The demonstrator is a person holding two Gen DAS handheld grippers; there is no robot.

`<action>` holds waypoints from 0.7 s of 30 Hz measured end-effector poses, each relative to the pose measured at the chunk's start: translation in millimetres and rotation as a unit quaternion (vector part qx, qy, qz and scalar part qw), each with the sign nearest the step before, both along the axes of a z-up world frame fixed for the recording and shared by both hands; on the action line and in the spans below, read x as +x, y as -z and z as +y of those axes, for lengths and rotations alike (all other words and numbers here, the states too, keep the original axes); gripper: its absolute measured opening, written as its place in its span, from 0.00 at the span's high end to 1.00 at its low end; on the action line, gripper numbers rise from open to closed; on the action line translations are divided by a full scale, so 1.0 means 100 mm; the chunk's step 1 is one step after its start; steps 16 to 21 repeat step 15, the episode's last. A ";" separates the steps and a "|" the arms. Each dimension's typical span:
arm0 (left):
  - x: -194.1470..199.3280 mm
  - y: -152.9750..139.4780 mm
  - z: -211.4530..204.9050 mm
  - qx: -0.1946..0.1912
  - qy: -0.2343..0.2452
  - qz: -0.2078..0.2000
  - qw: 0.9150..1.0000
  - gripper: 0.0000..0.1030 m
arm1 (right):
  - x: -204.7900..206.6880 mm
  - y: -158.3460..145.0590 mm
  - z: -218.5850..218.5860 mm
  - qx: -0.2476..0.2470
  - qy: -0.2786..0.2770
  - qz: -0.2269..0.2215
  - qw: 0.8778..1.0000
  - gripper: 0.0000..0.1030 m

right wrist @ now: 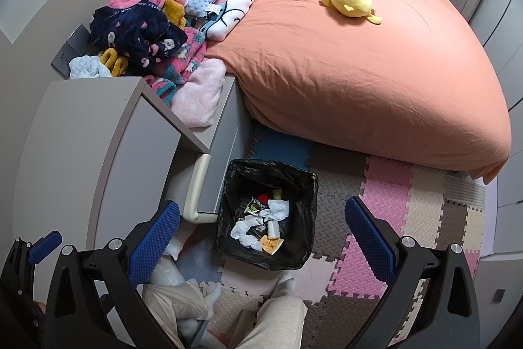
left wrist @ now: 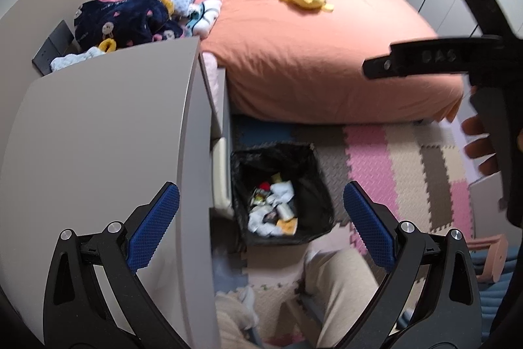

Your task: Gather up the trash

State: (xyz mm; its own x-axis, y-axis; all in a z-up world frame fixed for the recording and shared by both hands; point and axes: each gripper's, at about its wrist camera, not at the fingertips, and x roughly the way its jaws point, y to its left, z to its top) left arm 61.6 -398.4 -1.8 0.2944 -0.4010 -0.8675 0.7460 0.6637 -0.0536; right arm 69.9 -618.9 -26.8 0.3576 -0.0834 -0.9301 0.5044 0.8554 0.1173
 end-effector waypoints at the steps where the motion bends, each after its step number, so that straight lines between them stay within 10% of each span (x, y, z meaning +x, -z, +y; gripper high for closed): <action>1: -0.02 -0.02 0.02 -0.006 -0.004 -0.011 1.000 0.06 | 0.00 0.00 0.00 0.000 -0.001 0.000 1.000 0.02; 21: 0.06 0.01 0.03 0.014 -0.026 -0.014 0.999 0.06 | -0.02 0.02 -0.06 0.001 -0.002 -0.001 1.000 0.02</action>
